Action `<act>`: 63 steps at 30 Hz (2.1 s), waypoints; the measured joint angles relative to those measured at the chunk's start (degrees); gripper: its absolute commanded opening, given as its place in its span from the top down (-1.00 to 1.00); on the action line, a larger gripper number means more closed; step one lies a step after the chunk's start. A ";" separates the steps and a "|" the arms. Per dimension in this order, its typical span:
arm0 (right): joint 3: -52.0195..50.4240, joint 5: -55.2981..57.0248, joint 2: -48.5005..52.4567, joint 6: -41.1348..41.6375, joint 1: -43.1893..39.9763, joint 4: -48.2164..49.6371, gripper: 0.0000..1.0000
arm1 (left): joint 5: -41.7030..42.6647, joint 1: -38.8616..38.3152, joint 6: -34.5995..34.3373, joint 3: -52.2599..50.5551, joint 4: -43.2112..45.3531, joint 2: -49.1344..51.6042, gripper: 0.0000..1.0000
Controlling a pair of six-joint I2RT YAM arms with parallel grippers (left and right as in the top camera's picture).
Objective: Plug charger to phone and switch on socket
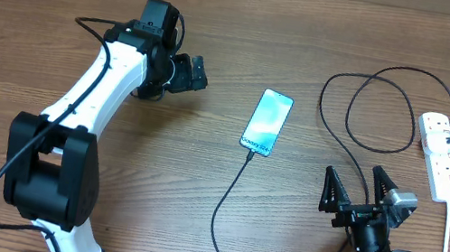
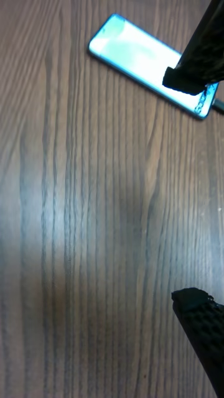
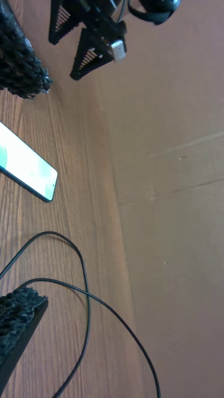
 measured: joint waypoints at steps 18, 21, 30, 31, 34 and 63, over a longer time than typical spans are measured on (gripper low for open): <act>0.00 0.00 0.00 0.02 0.00 -0.02 -1.00 | -13.03 -5.20 0.22 -0.59 -11.15 -18.80 -0.99; 0.00 0.02 0.02 -0.02 0.00 -0.02 -1.00 | -13.68 -5.64 0.22 -2.38 -8.83 -18.80 -0.99; 0.00 0.02 0.00 -0.02 0.00 -0.07 -1.00 | -14.05 -8.72 0.22 -13.73 -0.76 -18.78 -0.99; 0.00 0.02 0.00 0.00 0.00 -0.02 -1.00 | -14.08 -9.11 0.20 -15.28 0.66 -18.78 -0.99; 0.00 0.02 0.00 0.00 0.00 -0.07 -1.00 | -14.08 -10.10 0.11 -20.50 5.86 -18.78 -0.99; 0.00 0.02 0.00 0.00 0.00 -0.07 -1.00 | -23.02 -12.22 -1.38 -34.07 10.32 -36.96 -0.99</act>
